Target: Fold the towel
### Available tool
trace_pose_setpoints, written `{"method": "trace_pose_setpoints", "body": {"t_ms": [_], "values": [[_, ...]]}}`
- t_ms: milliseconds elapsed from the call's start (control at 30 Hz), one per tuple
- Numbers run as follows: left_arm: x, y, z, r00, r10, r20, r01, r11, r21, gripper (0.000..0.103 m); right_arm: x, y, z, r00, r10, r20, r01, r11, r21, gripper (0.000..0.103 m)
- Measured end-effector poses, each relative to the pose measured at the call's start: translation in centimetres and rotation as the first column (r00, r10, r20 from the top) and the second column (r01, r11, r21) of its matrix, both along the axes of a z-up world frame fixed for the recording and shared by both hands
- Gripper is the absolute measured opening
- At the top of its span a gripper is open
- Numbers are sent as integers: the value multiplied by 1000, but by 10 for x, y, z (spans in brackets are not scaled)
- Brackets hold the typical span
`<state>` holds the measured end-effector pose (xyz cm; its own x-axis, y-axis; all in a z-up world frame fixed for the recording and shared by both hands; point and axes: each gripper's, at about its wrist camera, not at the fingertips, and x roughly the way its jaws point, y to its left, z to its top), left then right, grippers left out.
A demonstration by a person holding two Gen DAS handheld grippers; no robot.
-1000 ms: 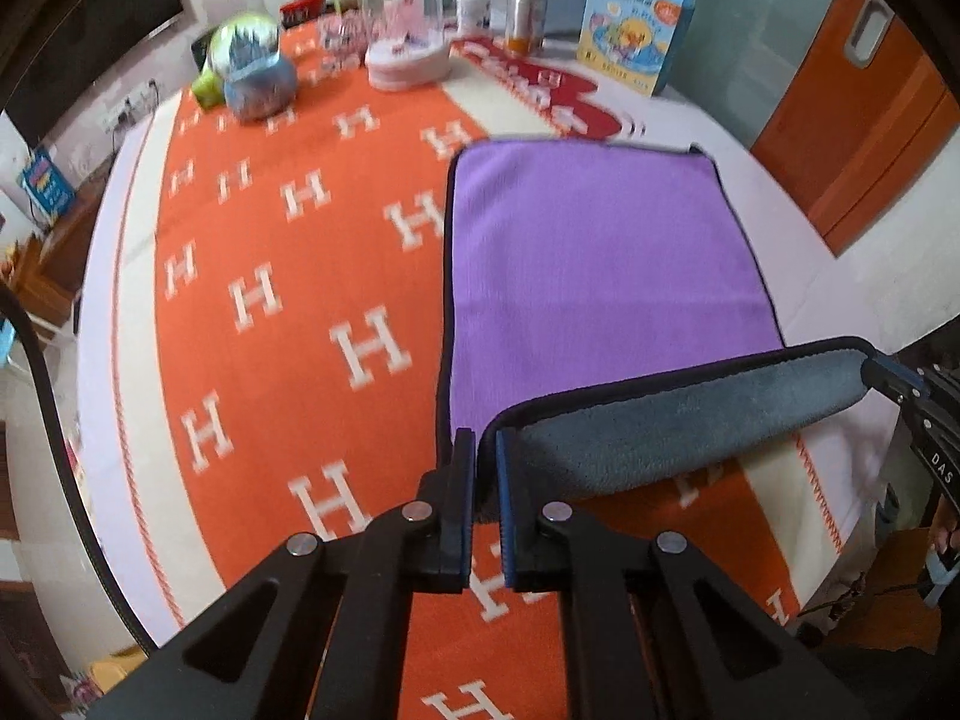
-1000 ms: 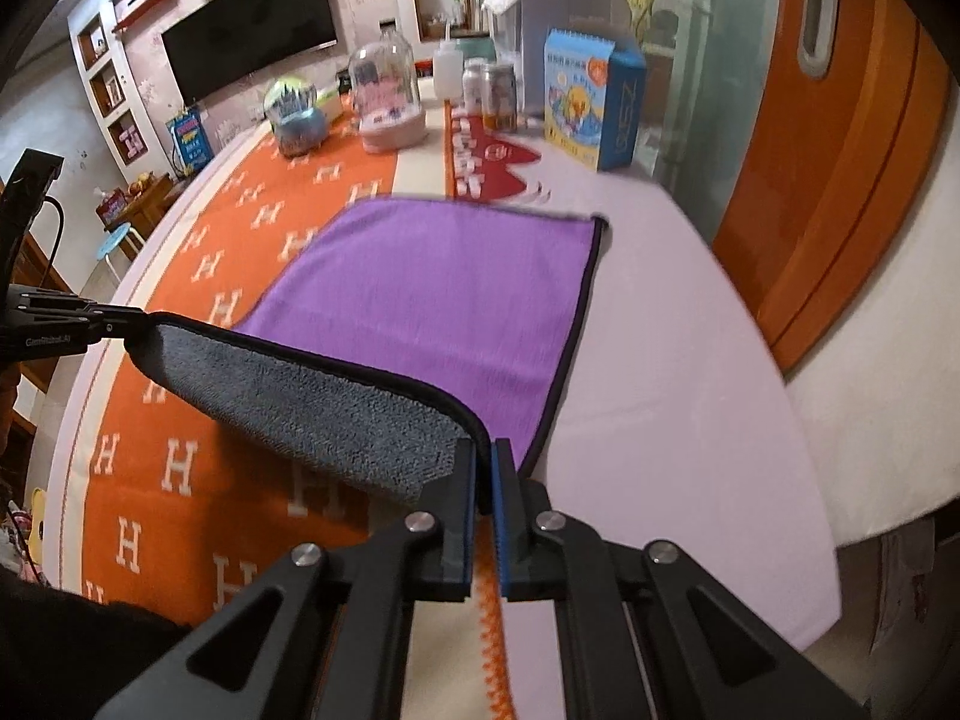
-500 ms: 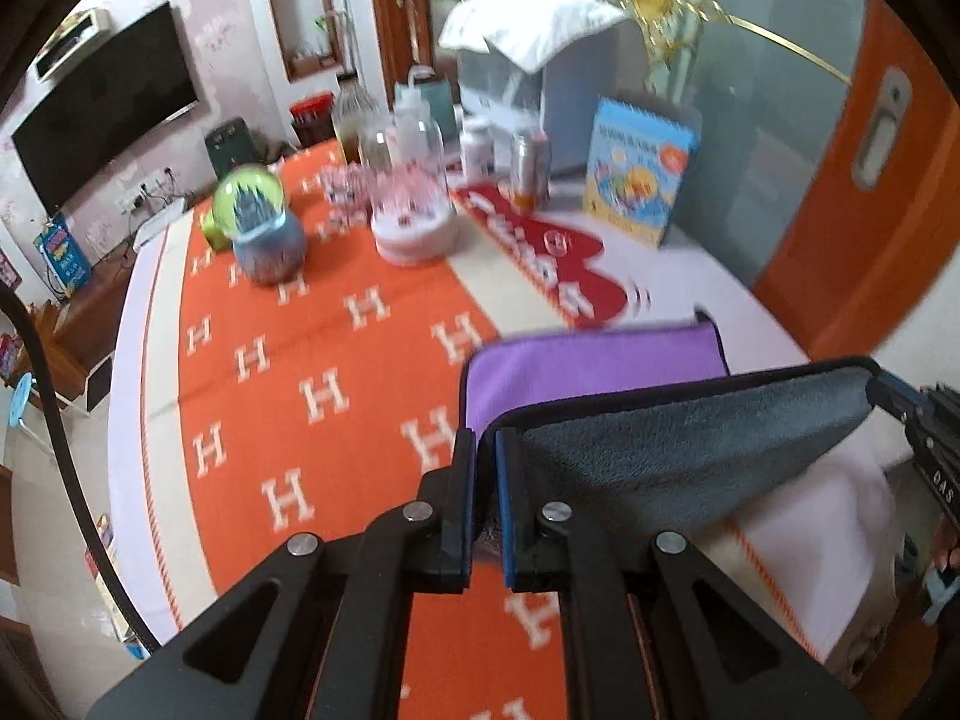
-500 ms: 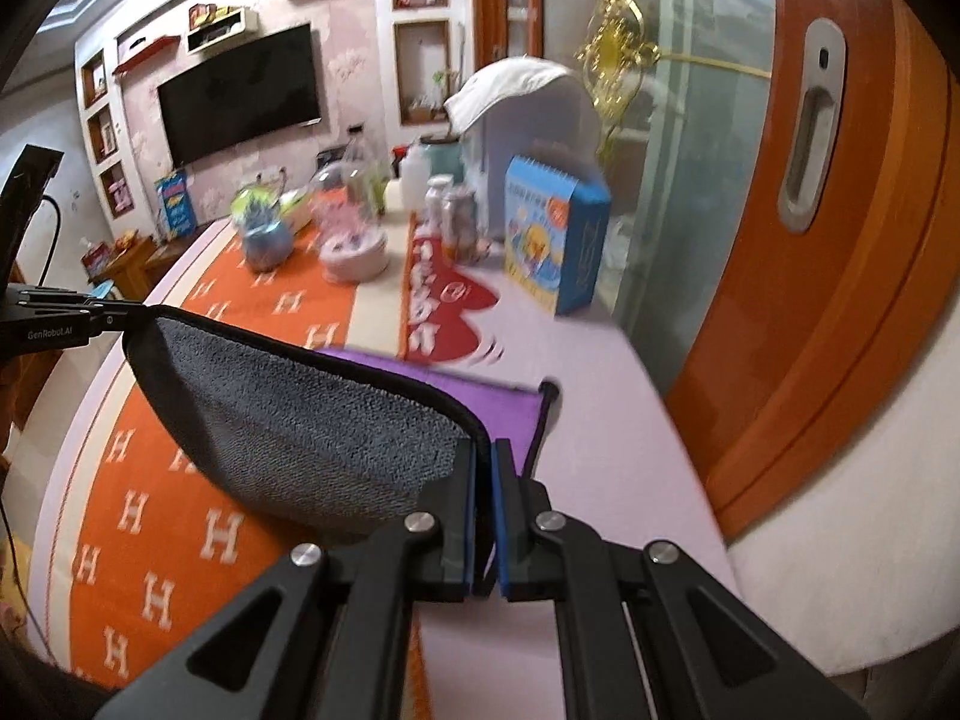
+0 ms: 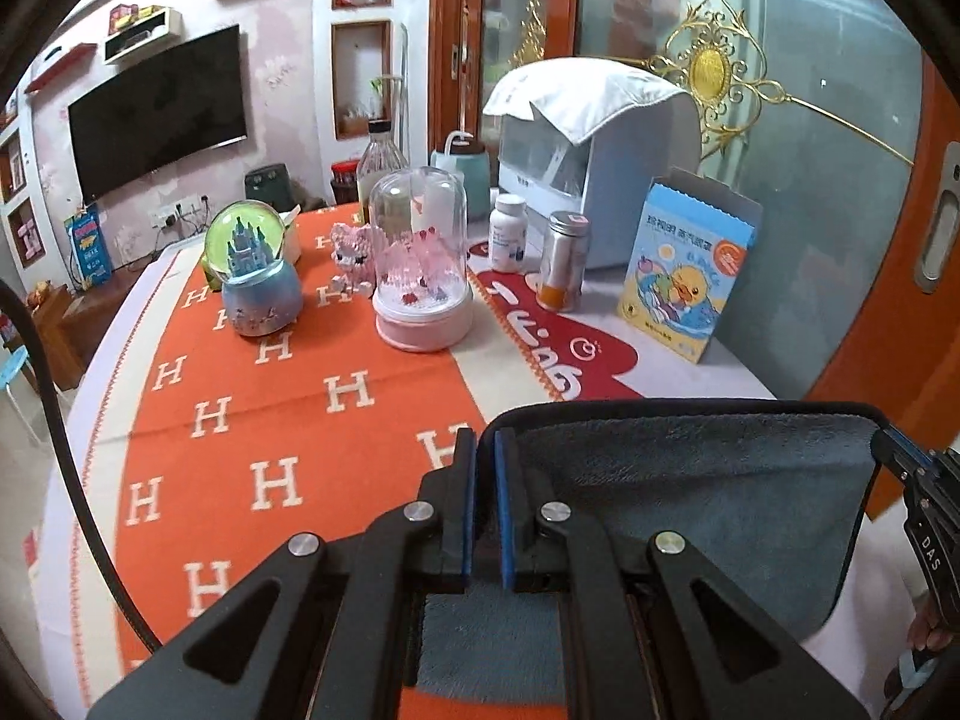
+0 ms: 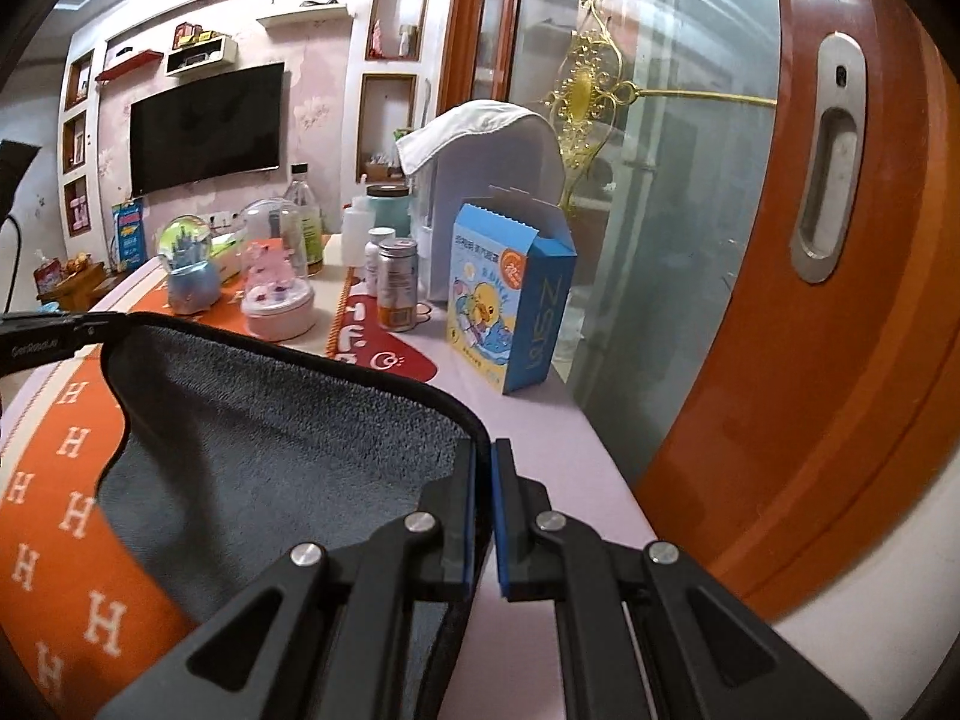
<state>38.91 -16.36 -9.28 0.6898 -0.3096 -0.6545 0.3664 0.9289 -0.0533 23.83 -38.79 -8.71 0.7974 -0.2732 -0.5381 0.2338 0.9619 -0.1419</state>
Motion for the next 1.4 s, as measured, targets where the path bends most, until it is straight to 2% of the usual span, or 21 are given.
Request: {"method": "trace_pose_setpoints", "body": {"t_ms": [133,333,400,433,467,533,633,833,1100,1200,1333,1400], "values": [[11,-6,-27,999,23,-42,-23,1000,0,4,13,-1,-20,1000,19,-5,-20,999,-36,5],[27,-12,-55,993,52,-102,-50,998,28,5,30,-4,-45,998,39,-56,-41,999,-33,5],[32,-14,-61,990,60,-126,-56,998,36,9,36,-8,-52,996,35,-77,-37,999,-22,6],[35,-15,-65,988,64,-140,-59,997,39,15,37,-9,-56,996,31,-88,-32,999,-17,7],[37,-15,-68,986,72,-151,-66,997,46,26,40,-12,-59,994,24,-104,-25,1000,-10,11],[39,-15,-71,983,95,-156,-86,994,66,31,44,-16,-64,992,16,-128,-15,1000,10,19],[43,-11,-74,978,120,-172,-108,991,79,34,47,-19,-69,989,11,-144,-7,999,31,33],[41,4,-70,966,159,-201,-149,987,63,48,43,-18,-69,987,12,-161,-6,999,33,49],[12,30,-55,954,216,-207,-203,976,83,54,34,-9,-55,984,48,-169,-31,994,102,65],[-5,42,-48,947,240,-214,-224,970,94,60,26,-2,-46,984,70,-162,-50,991,121,70],[-32,61,-39,929,313,-197,-288,947,144,79,14,10,-38,980,113,-163,-84,981,173,73],[-47,73,-34,922,342,-182,-316,936,158,80,7,16,-36,976,129,-176,-93,975,201,76]]}}
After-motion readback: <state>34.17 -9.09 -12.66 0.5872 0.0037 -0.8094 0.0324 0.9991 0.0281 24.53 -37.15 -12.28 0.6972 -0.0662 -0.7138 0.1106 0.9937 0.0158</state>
